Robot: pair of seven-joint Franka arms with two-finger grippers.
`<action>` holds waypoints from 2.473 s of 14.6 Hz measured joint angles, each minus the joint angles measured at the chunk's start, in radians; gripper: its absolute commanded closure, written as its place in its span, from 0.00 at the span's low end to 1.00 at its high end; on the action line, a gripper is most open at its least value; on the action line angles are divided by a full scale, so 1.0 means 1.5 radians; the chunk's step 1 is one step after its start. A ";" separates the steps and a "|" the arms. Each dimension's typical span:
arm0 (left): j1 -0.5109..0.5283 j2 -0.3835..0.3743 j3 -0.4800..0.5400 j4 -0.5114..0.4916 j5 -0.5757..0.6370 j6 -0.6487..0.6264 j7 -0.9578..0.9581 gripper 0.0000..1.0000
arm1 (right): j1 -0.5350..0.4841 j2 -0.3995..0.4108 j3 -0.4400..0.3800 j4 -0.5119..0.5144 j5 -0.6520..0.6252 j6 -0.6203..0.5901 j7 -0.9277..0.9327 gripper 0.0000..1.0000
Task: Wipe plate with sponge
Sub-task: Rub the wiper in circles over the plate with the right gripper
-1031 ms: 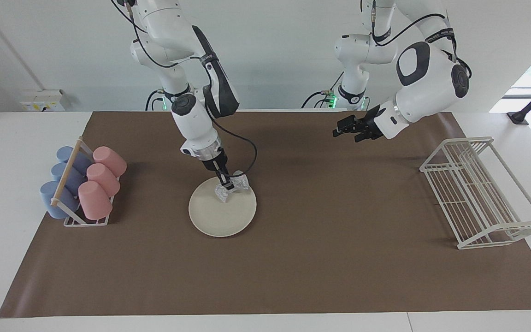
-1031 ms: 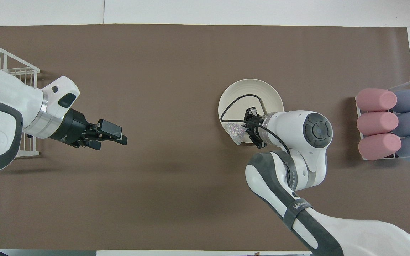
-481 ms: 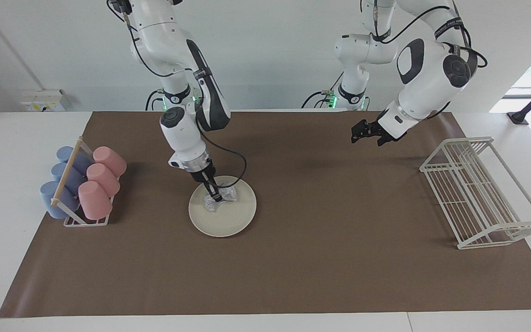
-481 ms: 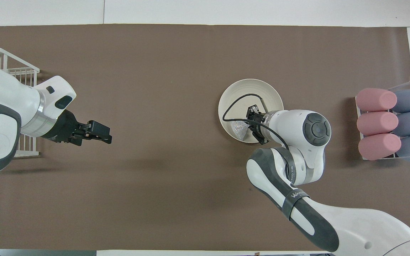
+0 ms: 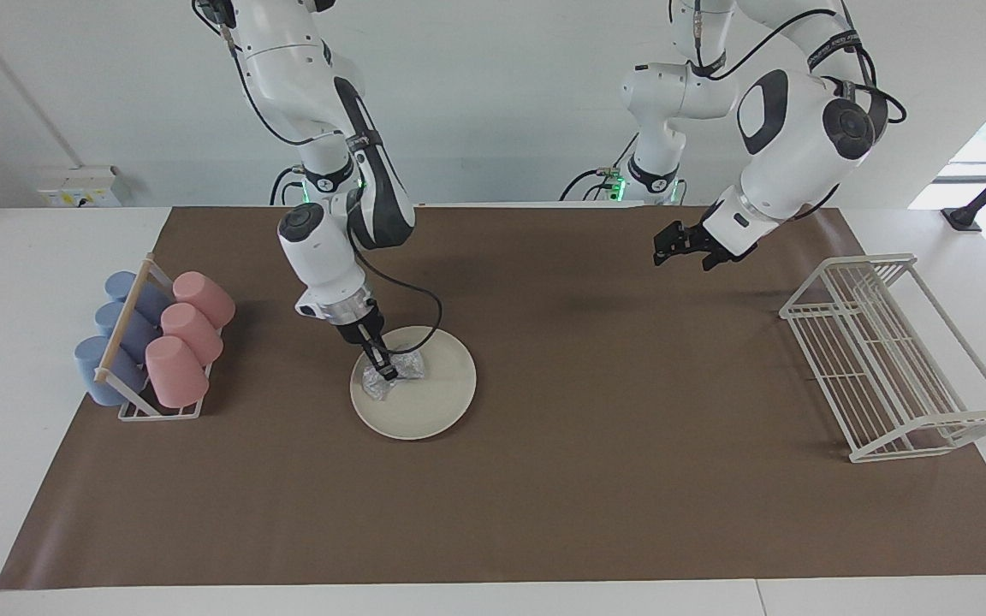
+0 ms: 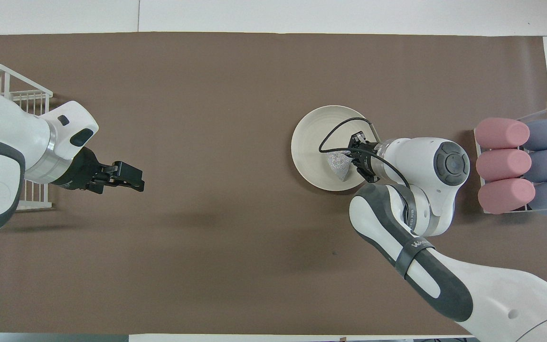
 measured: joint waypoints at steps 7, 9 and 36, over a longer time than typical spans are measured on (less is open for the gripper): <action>0.000 0.000 0.000 0.000 0.000 0.003 -0.002 0.00 | 0.061 0.014 0.000 0.002 0.033 0.054 0.059 1.00; 0.000 0.000 0.000 0.000 0.000 0.004 -0.002 0.00 | 0.036 0.015 -0.001 0.003 0.034 0.054 -0.003 1.00; 0.001 0.000 0.000 0.000 -0.072 0.011 -0.035 0.00 | 0.082 -0.110 -0.013 0.205 -0.087 -0.384 0.289 1.00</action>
